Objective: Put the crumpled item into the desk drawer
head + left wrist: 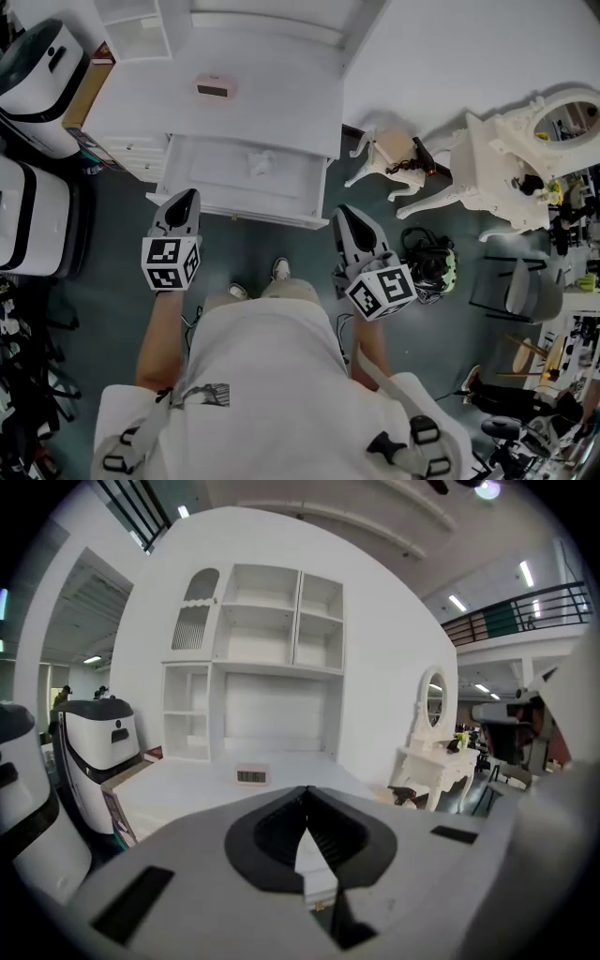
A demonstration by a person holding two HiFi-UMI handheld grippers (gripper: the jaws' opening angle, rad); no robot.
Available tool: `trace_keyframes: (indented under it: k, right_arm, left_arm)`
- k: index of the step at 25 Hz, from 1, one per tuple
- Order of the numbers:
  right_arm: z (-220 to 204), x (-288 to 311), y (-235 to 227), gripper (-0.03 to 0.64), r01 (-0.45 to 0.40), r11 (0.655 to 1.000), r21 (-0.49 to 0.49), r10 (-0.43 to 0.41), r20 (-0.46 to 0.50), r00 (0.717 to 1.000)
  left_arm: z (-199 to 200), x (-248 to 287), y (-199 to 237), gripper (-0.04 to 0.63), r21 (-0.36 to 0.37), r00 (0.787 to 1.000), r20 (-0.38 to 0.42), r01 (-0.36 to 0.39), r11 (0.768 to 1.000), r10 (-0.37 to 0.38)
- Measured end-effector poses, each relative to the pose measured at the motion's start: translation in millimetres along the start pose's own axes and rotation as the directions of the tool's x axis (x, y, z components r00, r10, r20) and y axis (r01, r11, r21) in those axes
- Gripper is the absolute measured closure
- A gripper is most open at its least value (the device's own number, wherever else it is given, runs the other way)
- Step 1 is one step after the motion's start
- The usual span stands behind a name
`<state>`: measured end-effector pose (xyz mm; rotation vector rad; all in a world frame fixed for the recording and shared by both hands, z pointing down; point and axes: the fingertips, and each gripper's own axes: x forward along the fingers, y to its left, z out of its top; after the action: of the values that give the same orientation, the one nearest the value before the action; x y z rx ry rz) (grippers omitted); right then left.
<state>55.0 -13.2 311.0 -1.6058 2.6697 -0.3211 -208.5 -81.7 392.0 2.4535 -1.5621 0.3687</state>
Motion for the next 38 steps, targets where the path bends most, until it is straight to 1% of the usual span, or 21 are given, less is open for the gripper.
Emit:
trace_keyframes:
  k: [4, 7, 12, 15, 17, 21, 26, 33, 36, 38]
  right_arm:
    - [9.6, -2.0, -16.6, 0.607, 0.005, 1.000, -0.011, -0.004, 0.008, 1.000]
    - [18.1, -1.9, -27.7, 0.607, 0.004, 1.000, -0.019, -0.004, 0.020, 1.000]
    - [28.4, 1.3, -42.4, 0.607, -0.002, 1.000, -0.027, 0.003, 0.036, 0.999]
    - [37.0, 1.9, -49.1, 0.607, 0.000, 0.999, -0.035, 0.002, 0.047, 0.999]
    - [44.7, 2.2, -50.9, 0.607, 0.001, 0.999, -0.044, 0.001, 0.054, 0.999]
    - [59.2, -2.9, -53.9, 0.607, 0.005, 0.997, -0.075, 0.001, 0.076, 0.997]
    - [71.4, -6.4, -60.8, 0.607, 0.010, 0.995, -0.100, 0.000, 0.101, 0.995]
    - [78.6, -4.6, -63.5, 0.607, 0.006, 0.994, -0.113, 0.007, 0.111, 0.994]
    - [78.7, -2.7, -64.6, 0.607, 0.002, 0.993, -0.114, 0.011, 0.109, 0.994]
    - [78.4, -0.6, -66.0, 0.607, -0.001, 0.994, -0.113, 0.013, 0.108, 0.994]
  left_arm:
    - [37.0, -14.8, -11.9, 0.580, -0.001, 0.994, 0.107, -0.003, 1.000, 0.003]
    - [61.2, -28.3, -16.0, 0.580, 0.003, 0.985, 0.171, -0.026, 1.000, 0.025]
    - [92.0, -52.8, -19.4, 0.580, 0.002, 0.960, 0.269, -0.074, 0.997, 0.071]
    - [107.4, -66.5, -18.9, 0.580, -0.005, 0.944, 0.314, -0.102, 0.995, 0.098]
    - [115.1, -73.7, -18.3, 0.580, -0.021, 0.935, 0.338, -0.106, 0.994, 0.106]
    - [132.0, -85.7, -26.6, 0.580, -0.022, 0.926, 0.357, -0.121, 0.992, 0.120]
    - [138.6, -86.1, -34.0, 0.580, 0.016, 0.915, 0.384, -0.144, 0.989, 0.127]
    - [138.8, -81.6, -34.6, 0.580, -0.001, 0.915, 0.382, -0.144, 0.990, 0.133]
    - [135.9, -78.4, -33.2, 0.580, -0.029, 0.917, 0.375, -0.136, 0.990, 0.137]
    - [135.2, -76.4, -33.2, 0.580, -0.034, 0.918, 0.372, -0.137, 0.990, 0.139]
